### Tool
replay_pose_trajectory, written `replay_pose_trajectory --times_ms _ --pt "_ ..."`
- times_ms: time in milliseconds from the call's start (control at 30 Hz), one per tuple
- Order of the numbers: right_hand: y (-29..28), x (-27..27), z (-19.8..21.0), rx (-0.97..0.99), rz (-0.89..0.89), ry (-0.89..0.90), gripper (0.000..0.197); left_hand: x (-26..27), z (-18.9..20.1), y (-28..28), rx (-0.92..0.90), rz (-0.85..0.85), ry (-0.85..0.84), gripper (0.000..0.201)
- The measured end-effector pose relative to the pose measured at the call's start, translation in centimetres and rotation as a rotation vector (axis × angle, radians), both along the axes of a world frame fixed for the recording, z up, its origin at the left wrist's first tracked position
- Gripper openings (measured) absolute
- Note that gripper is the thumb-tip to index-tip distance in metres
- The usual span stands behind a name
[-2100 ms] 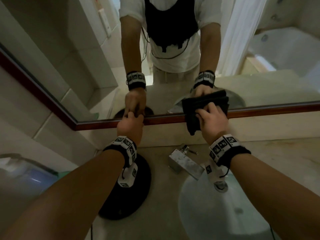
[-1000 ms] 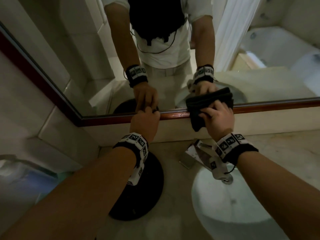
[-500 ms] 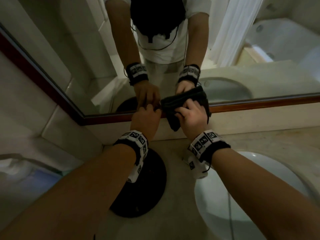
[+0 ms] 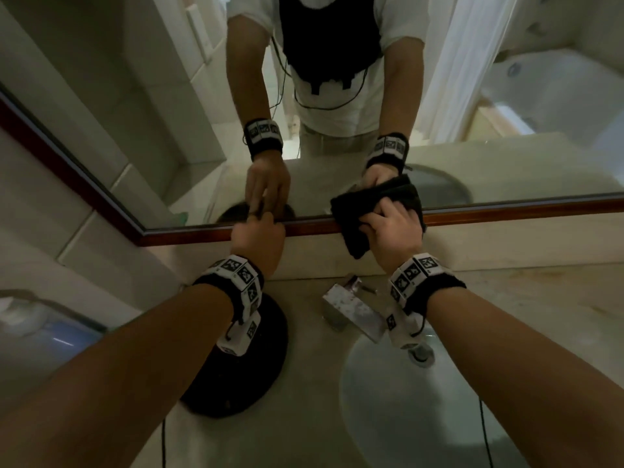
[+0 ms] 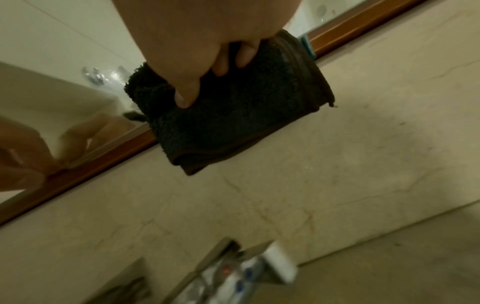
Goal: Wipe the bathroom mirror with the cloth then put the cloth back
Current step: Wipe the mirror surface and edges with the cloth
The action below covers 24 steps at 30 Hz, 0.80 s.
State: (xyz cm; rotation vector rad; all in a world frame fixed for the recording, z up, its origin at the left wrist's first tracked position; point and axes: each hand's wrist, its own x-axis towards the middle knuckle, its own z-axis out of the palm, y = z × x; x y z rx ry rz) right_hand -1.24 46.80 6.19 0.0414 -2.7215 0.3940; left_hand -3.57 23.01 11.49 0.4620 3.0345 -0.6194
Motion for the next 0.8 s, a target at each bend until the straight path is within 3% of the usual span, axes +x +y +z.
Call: replay_pose_trajectory --times_ms 167,400,633,800 --pt "6.3 1.2 0.3 -0.029 -0.035 -0.042 0.02 0.7 -0.4 6.7 0.141 -0.075 0.009 0.03" --pt "15.5 3.0 -0.1 -0.046 -0.085 0.016 0.014 0.6 -1.4 9.6 0.217 0.062 0.028 0.026" --pt "14.3 2.5 -1.7 -0.062 -0.144 0.178 0.008 0.4 -1.8 10.3 0.205 0.093 0.017 0.026" --pt "8.3 0.9 -1.9 -0.068 -0.032 0.218 0.011 0.5 -1.9 10.3 0.2 0.094 0.012 0.029"
